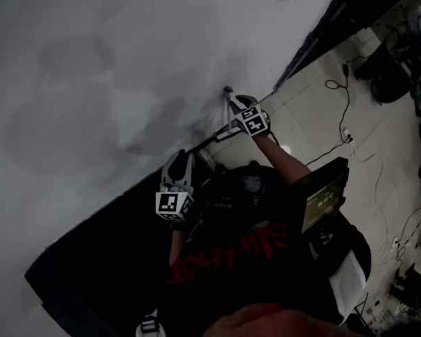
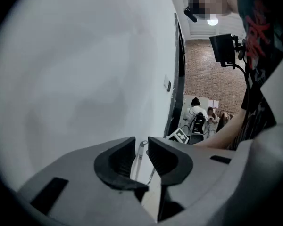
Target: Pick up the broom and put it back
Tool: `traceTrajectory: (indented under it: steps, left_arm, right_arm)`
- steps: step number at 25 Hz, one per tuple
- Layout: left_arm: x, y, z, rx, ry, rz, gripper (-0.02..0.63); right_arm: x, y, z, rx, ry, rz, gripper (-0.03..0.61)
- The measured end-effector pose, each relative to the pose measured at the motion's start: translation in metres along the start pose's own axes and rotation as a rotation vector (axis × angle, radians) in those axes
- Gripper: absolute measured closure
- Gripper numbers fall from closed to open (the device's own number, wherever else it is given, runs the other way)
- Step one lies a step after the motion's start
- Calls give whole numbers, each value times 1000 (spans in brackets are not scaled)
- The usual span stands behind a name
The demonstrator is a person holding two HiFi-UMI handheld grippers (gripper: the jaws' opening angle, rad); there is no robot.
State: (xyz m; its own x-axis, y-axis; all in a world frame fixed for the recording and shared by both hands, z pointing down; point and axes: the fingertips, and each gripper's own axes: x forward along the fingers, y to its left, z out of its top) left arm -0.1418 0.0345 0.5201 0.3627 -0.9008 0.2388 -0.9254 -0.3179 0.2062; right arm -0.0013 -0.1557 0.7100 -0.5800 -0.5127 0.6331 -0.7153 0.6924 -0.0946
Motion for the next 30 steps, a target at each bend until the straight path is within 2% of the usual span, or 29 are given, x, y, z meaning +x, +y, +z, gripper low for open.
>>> traceTrajectory:
  steps: [5,9,12,15,18,22,26,30]
  left_arm:
    - [-36,15,-12,-66,42,70,538]
    - [-46,20,-23,-77,44,65,538]
    - [-31,2,-21,-60,48,29,538]
    - [-1,0,-22,-32,43,-55,538]
    - [32,-4,-17,3,40,-136,531]
    - [54,-27,1,27,38,-190,531]
    - [75,-22,2,37,41,-239,529]
    - [88,-27,-11,61,45,-278,531]
  right_arm:
    - [50,-4,8,31,51,-64,463]
    - [54,6,14,23,40,-68,479]
    - [11,14,7,22,-9,-28,479]
    - [-38,23,5,-8,-79,-9,479]
    - [-89,25,20,-26,-152,-4,479]
    - [-164,28,51,-74,-239,-16,479]
    - [-187,28,80,-81,-315,-48,477]
    - [-192,25,82,-90,-354,-55,477]
